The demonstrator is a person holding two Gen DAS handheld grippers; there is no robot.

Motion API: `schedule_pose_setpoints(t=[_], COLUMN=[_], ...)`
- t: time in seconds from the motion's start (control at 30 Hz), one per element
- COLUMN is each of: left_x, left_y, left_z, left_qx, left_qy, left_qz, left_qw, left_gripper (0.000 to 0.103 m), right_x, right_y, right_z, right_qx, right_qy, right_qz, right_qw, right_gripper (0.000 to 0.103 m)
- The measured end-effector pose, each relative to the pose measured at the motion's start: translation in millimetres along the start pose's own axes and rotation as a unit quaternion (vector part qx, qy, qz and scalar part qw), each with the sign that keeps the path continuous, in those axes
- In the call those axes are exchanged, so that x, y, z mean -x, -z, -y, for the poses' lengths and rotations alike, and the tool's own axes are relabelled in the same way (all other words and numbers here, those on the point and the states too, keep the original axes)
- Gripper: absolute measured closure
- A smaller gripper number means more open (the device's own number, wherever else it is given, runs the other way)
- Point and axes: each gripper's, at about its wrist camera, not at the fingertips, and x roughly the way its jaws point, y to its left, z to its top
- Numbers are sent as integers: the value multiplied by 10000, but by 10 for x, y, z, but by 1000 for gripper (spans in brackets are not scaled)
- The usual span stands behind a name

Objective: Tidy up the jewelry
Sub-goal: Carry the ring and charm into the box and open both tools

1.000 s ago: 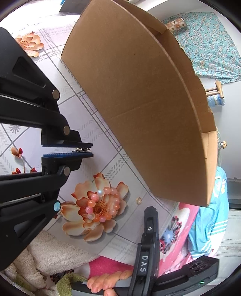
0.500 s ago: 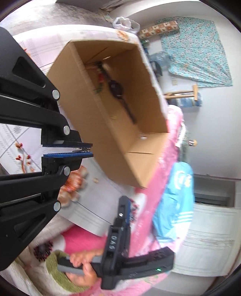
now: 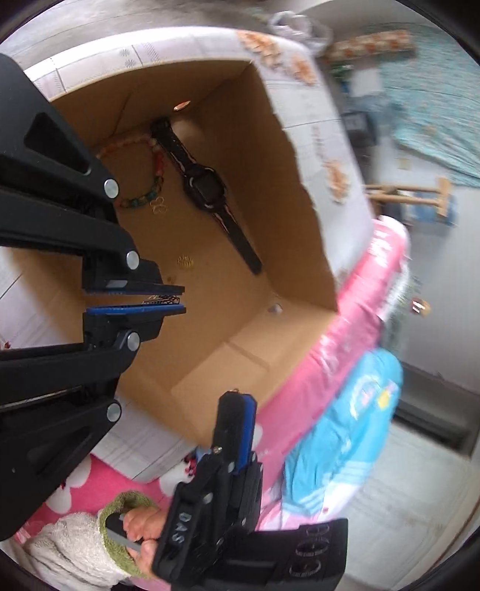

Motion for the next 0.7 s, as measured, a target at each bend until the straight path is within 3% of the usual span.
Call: schedule_pose_setpoints(t=[0.17, 0.3, 0.4, 0.47, 0.7], left_x=[-388, -564, -645, -663, -631], left_y=[-147, -184, -202, -198, -200], left_z=[-272, -356, -400, -406, -400], left_qx=[455, 671, 760, 789, 740], left_qy=[54, 66, 56, 78, 53], left_qz=[-633, -927, -1039, -1053, -982], left_qw=[9969, 9934, 9917, 9913, 9924], left_gripper=[99, 99, 98, 91, 87], right_x=[-484, -667, -737, -756, -682], right_y=[-235, -306, -306, -316, -335], right_z=[100, 172, 239, 250, 247], right_qx=[-24, -48, -176, -198, -195], right_qy=[157, 253, 281, 264, 325], right_qz=[-707, -916, -974, -965, -810], right_qw=[9974, 9955, 9947, 9948, 9960], right_gripper=[93, 91, 89, 91, 89])
